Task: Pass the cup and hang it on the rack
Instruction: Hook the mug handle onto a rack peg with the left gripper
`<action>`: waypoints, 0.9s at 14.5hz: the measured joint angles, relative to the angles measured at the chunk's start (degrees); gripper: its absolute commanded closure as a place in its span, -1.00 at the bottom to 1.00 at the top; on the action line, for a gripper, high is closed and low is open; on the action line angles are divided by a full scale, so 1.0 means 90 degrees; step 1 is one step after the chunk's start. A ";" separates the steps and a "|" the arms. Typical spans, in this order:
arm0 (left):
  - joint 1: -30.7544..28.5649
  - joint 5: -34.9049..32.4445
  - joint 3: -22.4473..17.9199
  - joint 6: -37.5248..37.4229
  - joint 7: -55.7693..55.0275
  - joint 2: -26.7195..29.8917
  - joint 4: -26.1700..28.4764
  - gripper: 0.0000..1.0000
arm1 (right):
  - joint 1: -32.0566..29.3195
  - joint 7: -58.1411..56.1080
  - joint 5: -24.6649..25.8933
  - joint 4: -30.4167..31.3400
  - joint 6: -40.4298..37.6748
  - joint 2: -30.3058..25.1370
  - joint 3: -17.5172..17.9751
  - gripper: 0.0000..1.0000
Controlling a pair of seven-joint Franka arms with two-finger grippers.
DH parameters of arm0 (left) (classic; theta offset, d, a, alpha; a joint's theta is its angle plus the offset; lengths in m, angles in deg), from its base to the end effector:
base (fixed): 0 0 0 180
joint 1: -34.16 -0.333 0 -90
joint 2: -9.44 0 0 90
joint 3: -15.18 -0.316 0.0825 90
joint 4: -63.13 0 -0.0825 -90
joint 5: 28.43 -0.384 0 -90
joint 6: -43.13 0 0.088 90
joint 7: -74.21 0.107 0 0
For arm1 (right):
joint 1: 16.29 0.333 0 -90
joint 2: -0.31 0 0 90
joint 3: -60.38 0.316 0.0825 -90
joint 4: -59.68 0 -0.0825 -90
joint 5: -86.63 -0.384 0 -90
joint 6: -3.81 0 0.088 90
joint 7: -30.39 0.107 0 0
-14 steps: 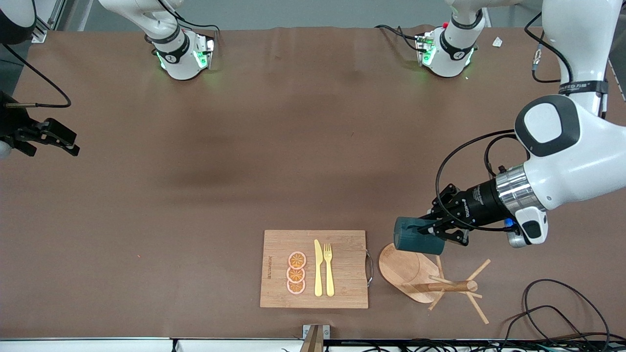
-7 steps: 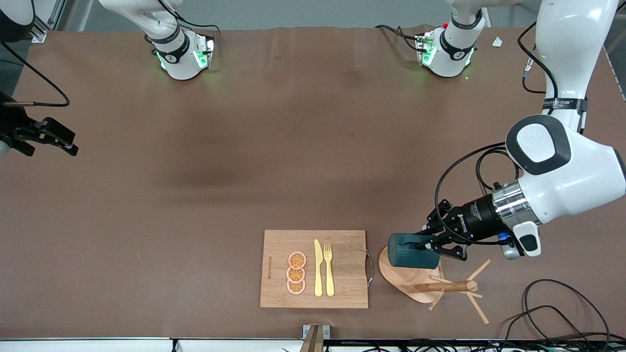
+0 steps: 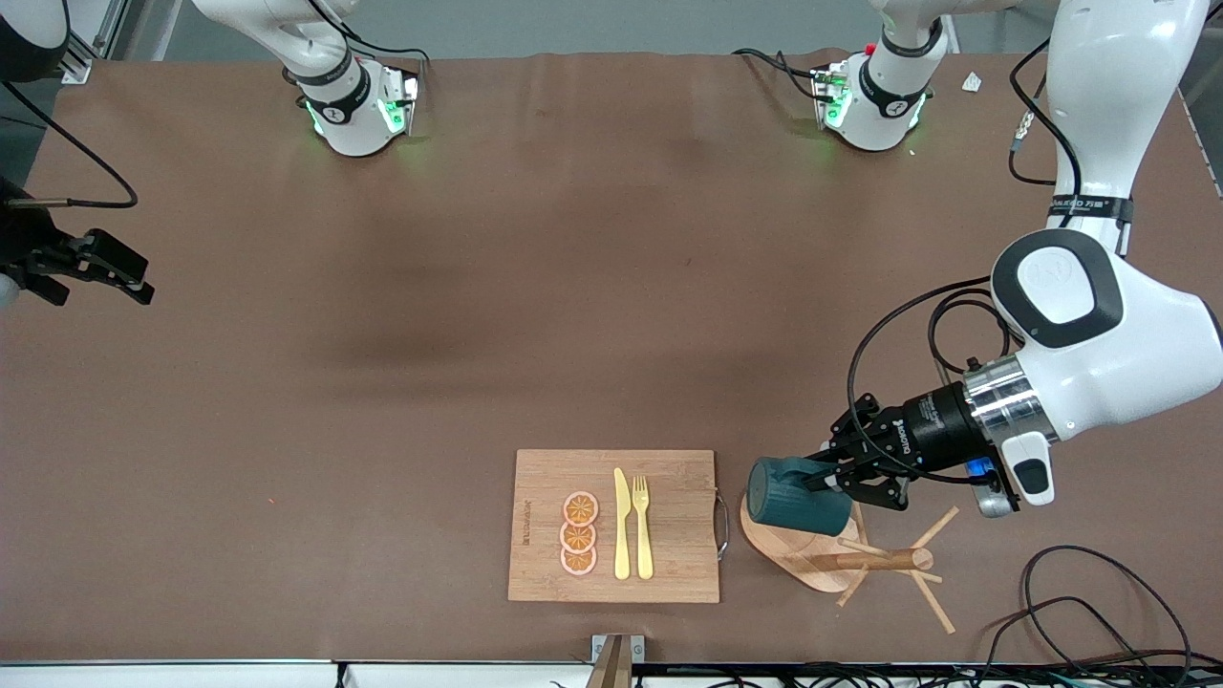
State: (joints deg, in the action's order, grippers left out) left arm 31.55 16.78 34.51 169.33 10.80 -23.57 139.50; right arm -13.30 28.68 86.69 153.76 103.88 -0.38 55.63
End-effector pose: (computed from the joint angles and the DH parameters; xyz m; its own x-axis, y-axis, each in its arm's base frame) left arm 0.7246 -0.1797 0.4580 0.3686 0.6378 -0.6763 0.9053 -0.0811 0.4170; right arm 0.5665 -0.0178 0.6136 0.9932 -0.0006 0.1162 -0.0010 -1.0000 0.0035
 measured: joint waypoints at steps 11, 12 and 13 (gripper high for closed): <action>-0.0159 0.0256 -0.0007 0.0312 0.0415 -0.0530 -0.0365 0.99 | 0.0002 0.0000 0.0000 -0.0032 -0.0001 0.0005 0.0013 -1.00; -0.0186 0.0266 -0.0009 0.0346 0.0416 -0.0553 -0.0366 0.99 | 0.0002 0.0000 0.0000 -0.0036 -0.0002 0.0006 0.0013 -1.00; -0.0225 0.0268 -0.0009 0.0354 0.0416 -0.0570 -0.0366 0.99 | 0.0002 0.0000 0.0000 -0.0040 -0.0004 0.0008 0.0013 -1.00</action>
State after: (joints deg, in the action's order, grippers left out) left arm 29.52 19.19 34.43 172.52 14.54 -28.69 136.20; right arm -13.28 28.68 86.69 153.40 103.84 -0.31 55.75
